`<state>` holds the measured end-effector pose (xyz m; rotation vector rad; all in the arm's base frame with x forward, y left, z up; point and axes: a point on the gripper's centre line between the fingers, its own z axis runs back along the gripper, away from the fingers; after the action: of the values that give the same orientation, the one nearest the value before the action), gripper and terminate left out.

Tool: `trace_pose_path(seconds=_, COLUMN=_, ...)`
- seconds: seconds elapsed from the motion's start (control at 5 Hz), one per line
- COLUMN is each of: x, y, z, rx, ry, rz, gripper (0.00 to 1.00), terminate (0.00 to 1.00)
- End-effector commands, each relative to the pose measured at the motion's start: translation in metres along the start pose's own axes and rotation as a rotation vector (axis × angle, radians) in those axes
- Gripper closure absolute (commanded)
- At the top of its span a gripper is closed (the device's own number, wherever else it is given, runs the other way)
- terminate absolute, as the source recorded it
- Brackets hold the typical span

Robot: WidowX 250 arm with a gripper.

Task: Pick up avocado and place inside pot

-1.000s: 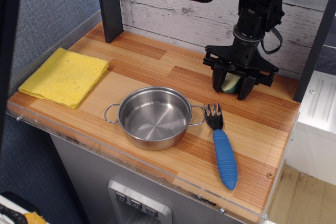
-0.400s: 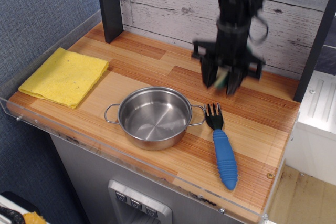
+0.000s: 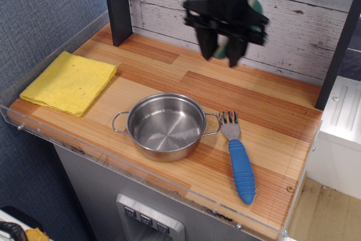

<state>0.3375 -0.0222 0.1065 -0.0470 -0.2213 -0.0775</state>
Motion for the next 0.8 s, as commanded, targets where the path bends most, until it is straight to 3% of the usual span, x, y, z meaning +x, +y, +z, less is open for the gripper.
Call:
trace_pose_path(seconds=0.0, x=-0.06, y=0.026, z=0.007, rx=0.039, ry=0.027, rz=-0.008, gripper=1.0, terminate=0.0)
trace_pose_path(seconds=0.4, x=-0.102, y=0.045, z=-0.044, rx=0.094, ry=0.208, rz=-0.009, gripper=1.0, terminate=0.0)
trace_pose_path(seconds=0.6, x=-0.11, y=0.048, z=-0.064, rx=0.107, ry=0.276, rz=-0.009, gripper=1.0, terminate=0.0)
